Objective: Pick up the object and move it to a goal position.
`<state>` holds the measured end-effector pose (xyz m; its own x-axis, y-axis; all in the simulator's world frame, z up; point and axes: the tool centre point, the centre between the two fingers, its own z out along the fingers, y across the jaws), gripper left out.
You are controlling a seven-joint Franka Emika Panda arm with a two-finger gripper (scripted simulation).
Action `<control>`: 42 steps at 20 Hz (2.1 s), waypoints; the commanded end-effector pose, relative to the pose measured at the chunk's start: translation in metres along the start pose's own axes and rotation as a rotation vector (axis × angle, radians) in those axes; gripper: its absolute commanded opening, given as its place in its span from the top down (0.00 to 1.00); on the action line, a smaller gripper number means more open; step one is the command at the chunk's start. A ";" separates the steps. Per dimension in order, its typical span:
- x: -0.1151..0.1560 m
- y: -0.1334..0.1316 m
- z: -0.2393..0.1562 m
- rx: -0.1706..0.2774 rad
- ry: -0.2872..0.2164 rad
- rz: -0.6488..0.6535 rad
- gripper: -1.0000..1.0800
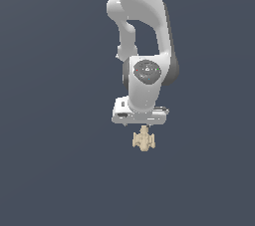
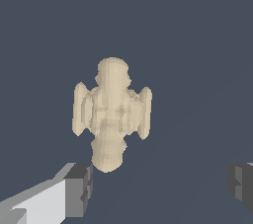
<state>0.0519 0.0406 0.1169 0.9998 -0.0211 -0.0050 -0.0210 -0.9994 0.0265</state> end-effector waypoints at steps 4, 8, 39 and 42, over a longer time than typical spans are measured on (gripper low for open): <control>0.018 -0.022 0.021 0.015 0.003 0.038 0.04; 0.025 -0.032 0.031 0.022 0.004 0.056 0.04; 0.029 -0.038 0.087 0.027 0.004 0.066 1.00; 0.029 -0.038 0.087 0.027 0.004 0.066 1.00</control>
<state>0.0847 0.0765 0.0357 0.9961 -0.0873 0.0103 -0.0873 -0.9962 -0.0023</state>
